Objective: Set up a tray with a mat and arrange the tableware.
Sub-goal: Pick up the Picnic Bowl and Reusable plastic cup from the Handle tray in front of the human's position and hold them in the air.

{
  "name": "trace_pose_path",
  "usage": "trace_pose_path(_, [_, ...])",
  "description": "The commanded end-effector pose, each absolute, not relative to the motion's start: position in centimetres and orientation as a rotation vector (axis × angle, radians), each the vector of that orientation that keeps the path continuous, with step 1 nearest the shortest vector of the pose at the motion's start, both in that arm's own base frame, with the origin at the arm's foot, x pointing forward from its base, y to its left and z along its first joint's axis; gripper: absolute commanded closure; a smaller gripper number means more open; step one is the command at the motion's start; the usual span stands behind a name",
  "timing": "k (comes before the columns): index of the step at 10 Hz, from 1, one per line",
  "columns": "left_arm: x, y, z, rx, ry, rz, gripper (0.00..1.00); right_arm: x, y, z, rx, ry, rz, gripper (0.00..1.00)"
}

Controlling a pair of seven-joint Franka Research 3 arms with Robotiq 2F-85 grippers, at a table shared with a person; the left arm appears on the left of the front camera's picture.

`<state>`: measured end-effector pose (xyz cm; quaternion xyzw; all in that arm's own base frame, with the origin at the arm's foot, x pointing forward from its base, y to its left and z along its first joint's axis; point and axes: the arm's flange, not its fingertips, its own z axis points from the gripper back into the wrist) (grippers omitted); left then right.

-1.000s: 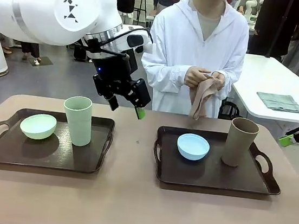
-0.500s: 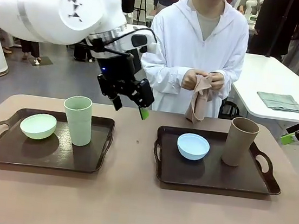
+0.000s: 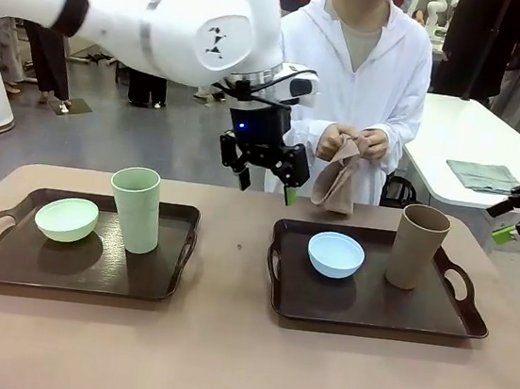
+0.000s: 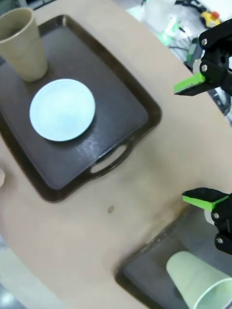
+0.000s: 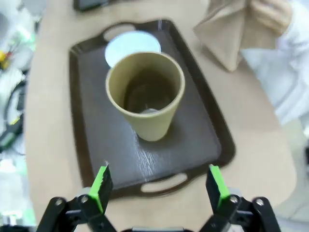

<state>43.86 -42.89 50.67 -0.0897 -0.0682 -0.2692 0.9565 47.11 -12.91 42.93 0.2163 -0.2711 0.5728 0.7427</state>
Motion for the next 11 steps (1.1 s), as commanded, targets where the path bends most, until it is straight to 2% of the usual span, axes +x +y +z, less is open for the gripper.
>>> trace_pose_path(1, [45.6, -45.9, 51.0, -0.133, -0.121, -0.493, 0.0, 48.5, -11.6, 41.7, 0.557, -0.59, 1.413, 0.0])
trace_pose_path(3, [46.7, -47.2, 49.9, -0.116, -0.113, -0.488, 0.0, 48.7, -10.4, 40.5, 0.582, -0.557, 1.485, 0.0])
trace_pose_path(10, [46.5, -46.5, 49.4, -0.15, -0.119, -0.504, 0.0, 48.2, -9.6, 40.3, 0.578, -0.558, 1.447, 0.0])
trace_pose_path(11, [47.7, -47.2, 48.0, -0.086, -0.153, -0.449, 0.0, 49.0, -9.9, 38.9, 0.619, -0.614, 1.471, 0.0])
